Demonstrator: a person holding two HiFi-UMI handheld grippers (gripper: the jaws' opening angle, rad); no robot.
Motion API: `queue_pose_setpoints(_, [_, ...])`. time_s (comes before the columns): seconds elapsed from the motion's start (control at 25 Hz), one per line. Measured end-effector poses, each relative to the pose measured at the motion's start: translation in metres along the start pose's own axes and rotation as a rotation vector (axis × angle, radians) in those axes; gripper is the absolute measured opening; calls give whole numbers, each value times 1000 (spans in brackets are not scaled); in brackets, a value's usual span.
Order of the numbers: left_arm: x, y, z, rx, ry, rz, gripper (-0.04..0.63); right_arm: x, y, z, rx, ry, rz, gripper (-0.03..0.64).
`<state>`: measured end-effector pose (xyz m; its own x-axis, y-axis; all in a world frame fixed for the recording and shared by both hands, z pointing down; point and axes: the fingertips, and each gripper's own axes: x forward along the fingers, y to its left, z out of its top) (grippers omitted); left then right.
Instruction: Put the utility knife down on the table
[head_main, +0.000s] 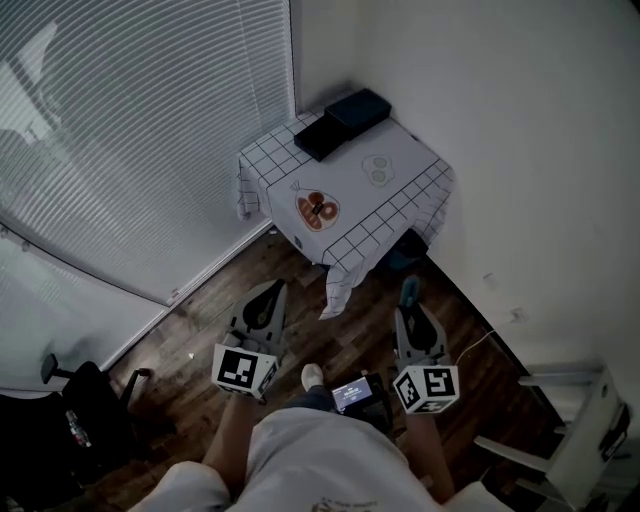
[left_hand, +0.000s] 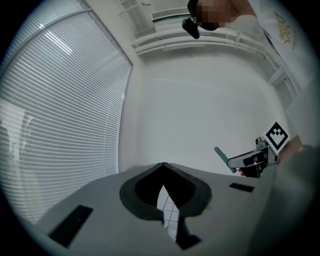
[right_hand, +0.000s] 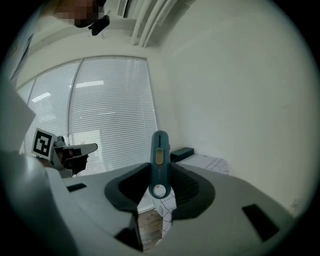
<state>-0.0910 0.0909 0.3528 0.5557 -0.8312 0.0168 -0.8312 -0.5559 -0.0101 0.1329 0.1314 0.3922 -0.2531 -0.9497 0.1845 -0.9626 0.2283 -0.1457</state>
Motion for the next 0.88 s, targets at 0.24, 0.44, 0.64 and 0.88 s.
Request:
queue_pose_setpoints(0.24, [21,20,-5,0,14,-16,8,27,5,0,-4,10,-3,132])
queue_pose_setpoints(0.44, [40,33,-8,-6,14,-17,8,51,-1,4,-6,18,-5,132])
queue_pose_setpoints(0.64, [71,51,-11,5,10,-13,8,85,-11,5,1,23,7,132])
queue_pose_setpoints(0.88, [117,69,-10,-3,10,17,8,133,-33,14,-10,39,36,132])
